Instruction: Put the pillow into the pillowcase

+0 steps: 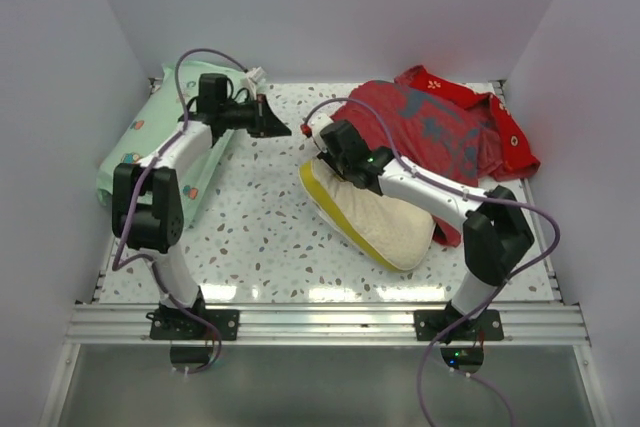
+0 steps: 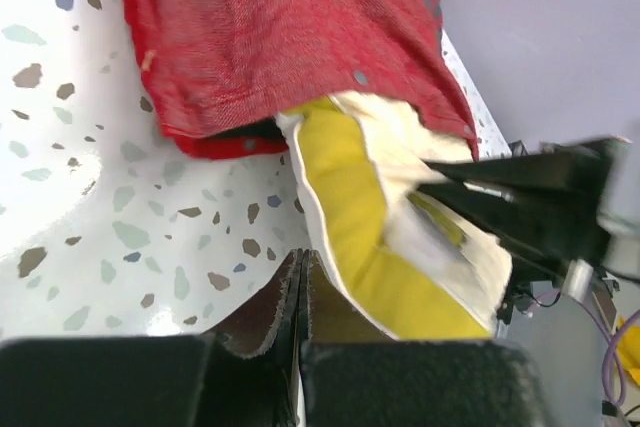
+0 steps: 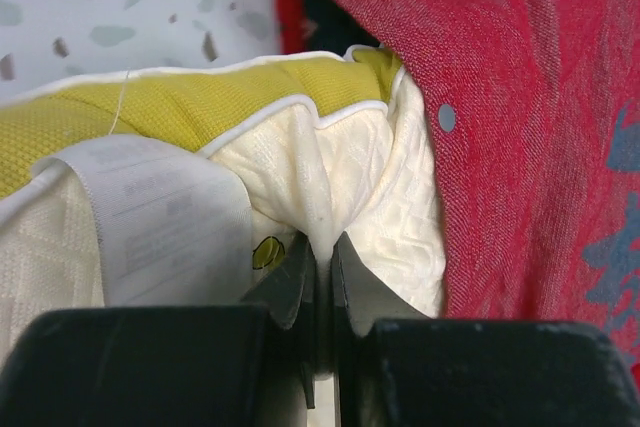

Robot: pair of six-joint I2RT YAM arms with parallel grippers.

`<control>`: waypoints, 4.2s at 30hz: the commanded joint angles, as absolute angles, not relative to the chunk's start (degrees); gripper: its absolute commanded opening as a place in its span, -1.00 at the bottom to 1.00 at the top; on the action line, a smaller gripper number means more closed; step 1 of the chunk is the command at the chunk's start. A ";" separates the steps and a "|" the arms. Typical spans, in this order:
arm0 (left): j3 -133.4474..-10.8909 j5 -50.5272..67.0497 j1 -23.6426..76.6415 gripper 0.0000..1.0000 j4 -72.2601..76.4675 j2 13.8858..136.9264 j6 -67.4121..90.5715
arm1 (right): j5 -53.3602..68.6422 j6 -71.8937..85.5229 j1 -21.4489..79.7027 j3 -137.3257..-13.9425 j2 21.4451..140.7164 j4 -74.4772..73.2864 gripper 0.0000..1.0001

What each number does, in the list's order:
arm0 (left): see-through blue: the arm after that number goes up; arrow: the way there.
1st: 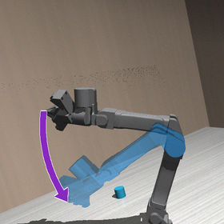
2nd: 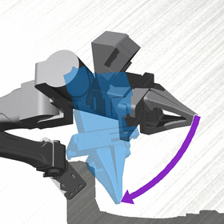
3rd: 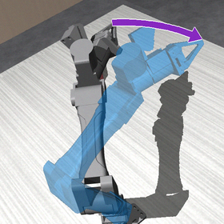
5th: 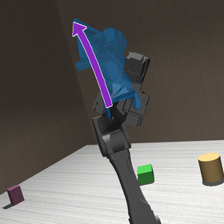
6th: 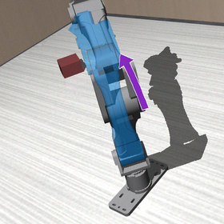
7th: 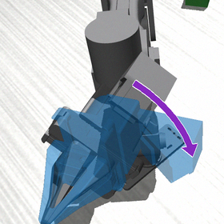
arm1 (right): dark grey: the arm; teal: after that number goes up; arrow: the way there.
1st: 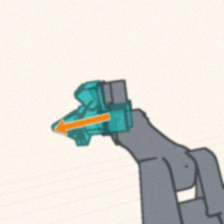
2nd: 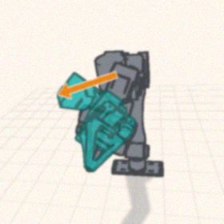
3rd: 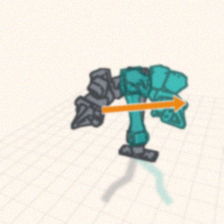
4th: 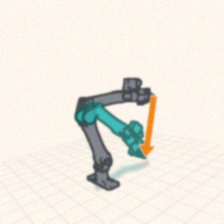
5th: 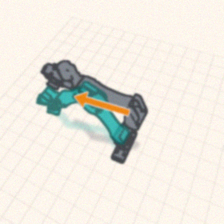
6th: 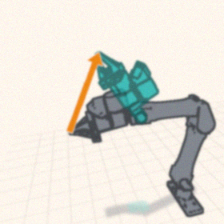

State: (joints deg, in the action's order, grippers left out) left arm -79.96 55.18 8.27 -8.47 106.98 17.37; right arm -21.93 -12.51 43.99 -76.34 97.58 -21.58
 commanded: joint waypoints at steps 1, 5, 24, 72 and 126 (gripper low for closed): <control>-78.67 59.15 5.02 -1.00 -15.72 104.06 15.04 | -31.81 -16.17 41.40 -74.71 99.66 -14.08 -1.00; -77.52 58.80 2.82 -1.00 -19.68 102.40 11.96 | -35.51 -14.86 39.21 -77.75 101.96 -14.14 -1.00; -52.66 53.36 -3.68 0.43 -5.18 88.87 17.93 | -4.84 0.27 42.81 -110.05 113.21 -40.27 0.36; -47.45 56.33 8.96 -0.90 41.28 106.17 41.11 | 7.03 2.36 40.78 -130.08 127.90 -32.60 -1.00; -51.77 14.87 43.98 1.00 -18.11 74.17 -25.14 | 19.94 18.00 8.18 -49.13 73.47 -35.59 0.54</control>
